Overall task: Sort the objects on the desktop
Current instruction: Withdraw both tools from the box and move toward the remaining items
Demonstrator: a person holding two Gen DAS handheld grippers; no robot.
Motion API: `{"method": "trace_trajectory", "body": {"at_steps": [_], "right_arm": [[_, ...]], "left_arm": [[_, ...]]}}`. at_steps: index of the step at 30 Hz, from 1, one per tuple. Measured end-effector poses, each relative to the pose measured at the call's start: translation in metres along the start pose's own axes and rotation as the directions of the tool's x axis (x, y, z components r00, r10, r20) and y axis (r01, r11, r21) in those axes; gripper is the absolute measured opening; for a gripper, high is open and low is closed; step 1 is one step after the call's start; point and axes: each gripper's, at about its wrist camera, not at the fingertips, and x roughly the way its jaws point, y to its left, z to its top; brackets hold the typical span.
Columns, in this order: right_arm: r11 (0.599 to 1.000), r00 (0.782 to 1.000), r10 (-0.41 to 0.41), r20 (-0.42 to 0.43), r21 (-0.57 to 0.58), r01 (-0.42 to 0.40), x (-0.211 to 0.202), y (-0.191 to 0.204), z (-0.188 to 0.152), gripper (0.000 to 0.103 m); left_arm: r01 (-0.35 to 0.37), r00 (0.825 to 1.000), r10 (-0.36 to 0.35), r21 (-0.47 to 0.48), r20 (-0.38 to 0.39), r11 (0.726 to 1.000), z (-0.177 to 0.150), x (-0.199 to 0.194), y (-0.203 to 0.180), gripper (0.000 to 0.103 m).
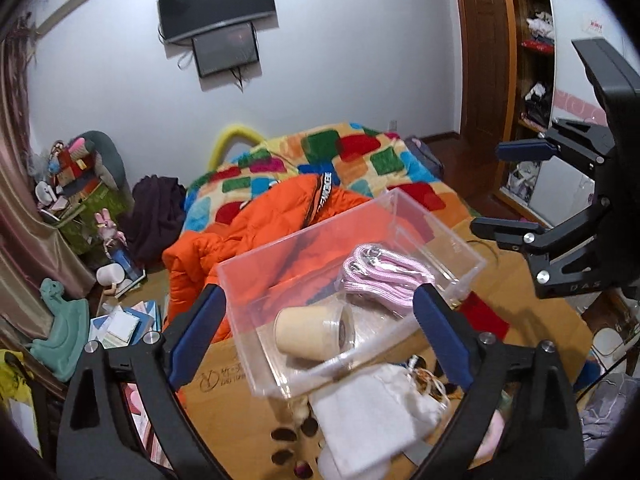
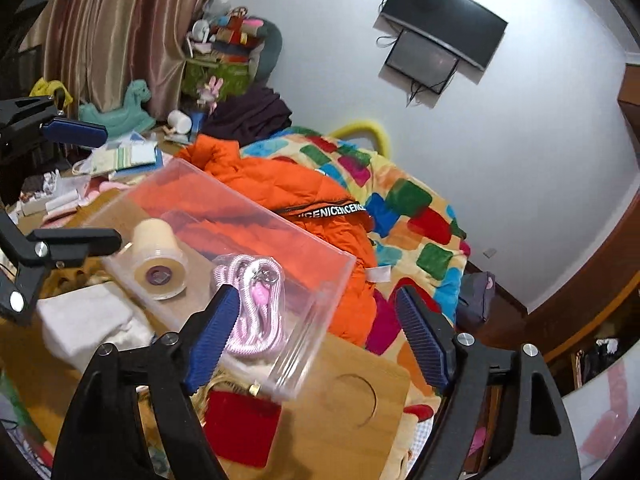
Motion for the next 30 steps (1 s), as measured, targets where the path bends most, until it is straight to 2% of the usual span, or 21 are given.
{"method": "trace_trajectory", "body": {"at_steps": [5, 9, 12, 15, 21, 24, 30], "right_arm": [[0.999, 0.999, 0.005, 0.042, 0.051, -0.007, -0.036, -0.002, -0.013, 0.078], [0.997, 0.996, -0.023, 0.088, 0.078, 0.016, -0.064, 0.000, -0.030, 0.080], [0.995, 0.991, -0.057, 0.119, 0.092, 0.046, -0.080, 0.004, -0.045, 0.084], [0.991, 0.989, -0.032, 0.141, 0.136, 0.013, -0.089, 0.003, -0.063, 0.085], [0.977, 0.988, -0.003, 0.156, 0.213, -0.031, -0.086, 0.012, -0.106, 0.085], [0.967, 0.990, 0.021, 0.137, 0.251, -0.055, -0.075, 0.018, -0.130, 0.085], [0.951, 0.993, 0.052, 0.104, 0.298, -0.081, -0.055, 0.031, -0.169, 0.085]], "left_arm": [[-0.015, 0.999, 0.016, -0.009, 0.049, 1.000, -0.017, -0.038, -0.006, 0.098], [-0.034, 0.995, 0.036, -0.014, 0.098, 0.999, -0.044, -0.063, -0.014, 0.101], [-0.052, 0.992, 0.053, -0.007, 0.116, 0.999, -0.065, -0.070, -0.021, 0.101], [-0.079, 0.987, 0.082, -0.027, 0.136, 0.997, -0.090, -0.075, -0.023, 0.101], [-0.094, 0.991, 0.099, -0.062, 0.095, 0.994, -0.140, -0.067, -0.025, 0.101], [-0.107, 0.991, 0.112, -0.065, 0.074, 0.992, -0.157, -0.059, -0.027, 0.101], [-0.089, 0.996, 0.090, -0.106, 0.006, 0.990, -0.182, -0.035, -0.025, 0.101]]}}
